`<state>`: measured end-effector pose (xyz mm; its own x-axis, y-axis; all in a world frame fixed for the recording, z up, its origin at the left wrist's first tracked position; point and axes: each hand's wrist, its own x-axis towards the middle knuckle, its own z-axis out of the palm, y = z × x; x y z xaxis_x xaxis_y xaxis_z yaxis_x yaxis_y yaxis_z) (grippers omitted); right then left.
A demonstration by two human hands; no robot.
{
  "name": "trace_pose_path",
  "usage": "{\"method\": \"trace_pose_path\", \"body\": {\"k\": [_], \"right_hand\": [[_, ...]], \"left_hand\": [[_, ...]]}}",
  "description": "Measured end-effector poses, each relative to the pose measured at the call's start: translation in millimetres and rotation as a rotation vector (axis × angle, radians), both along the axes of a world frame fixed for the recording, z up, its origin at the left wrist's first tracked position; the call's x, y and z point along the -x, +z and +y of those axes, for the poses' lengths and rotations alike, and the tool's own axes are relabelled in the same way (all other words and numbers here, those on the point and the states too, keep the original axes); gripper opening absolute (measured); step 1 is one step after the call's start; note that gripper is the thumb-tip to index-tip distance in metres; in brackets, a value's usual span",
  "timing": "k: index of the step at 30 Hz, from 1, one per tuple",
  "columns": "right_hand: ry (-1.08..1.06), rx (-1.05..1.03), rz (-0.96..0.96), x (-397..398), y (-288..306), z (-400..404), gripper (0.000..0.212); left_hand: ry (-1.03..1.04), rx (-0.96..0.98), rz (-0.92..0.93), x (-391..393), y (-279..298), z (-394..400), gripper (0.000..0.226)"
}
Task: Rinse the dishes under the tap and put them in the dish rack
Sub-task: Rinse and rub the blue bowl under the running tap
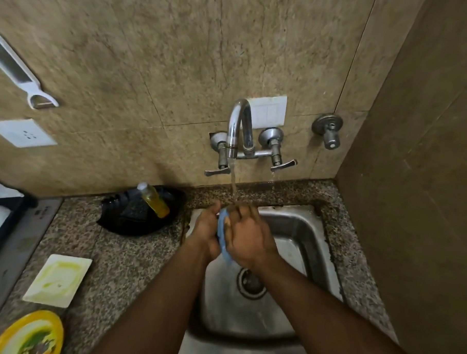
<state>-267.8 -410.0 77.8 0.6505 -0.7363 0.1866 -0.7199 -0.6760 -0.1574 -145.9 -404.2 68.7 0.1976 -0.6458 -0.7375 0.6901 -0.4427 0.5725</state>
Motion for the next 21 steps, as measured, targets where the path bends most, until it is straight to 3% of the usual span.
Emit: {"method": "trace_pose_path", "body": {"k": [2, 6, 9, 11, 13, 19, 21], "right_hand": [[0.073, 0.062, 0.048, 2, -6, 5, 0.044], [-0.133, -0.331, -0.224, -9, -13, -12, 0.037], [-0.198, -0.44, -0.35, -15, 1, -26, 0.042], [-0.227, -0.576, -0.292, -16, 11, -35, 0.042], [-0.235, -0.584, -0.195, -18, 15, -38, 0.04], [-0.021, -0.206, -0.094, -7, 8, -1, 0.034], [-0.013, -0.232, -0.083, -9, -5, 4, 0.027]], "left_hand": [[-0.032, -0.073, -0.12, 0, 2, -6, 0.054], [-0.049, 0.011, -0.559, 17, 0, -1, 0.039], [-0.057, 0.178, -0.697, 21, -3, 11, 0.041], [-0.07, 0.212, -0.669, 24, -8, 20, 0.041], [-0.041, 0.17, -0.553, 28, -10, 25, 0.047], [-0.012, 0.0, -0.109, 3, -1, 10, 0.066], [0.047, -0.071, -0.13, -4, -3, -2, 0.051]]}}
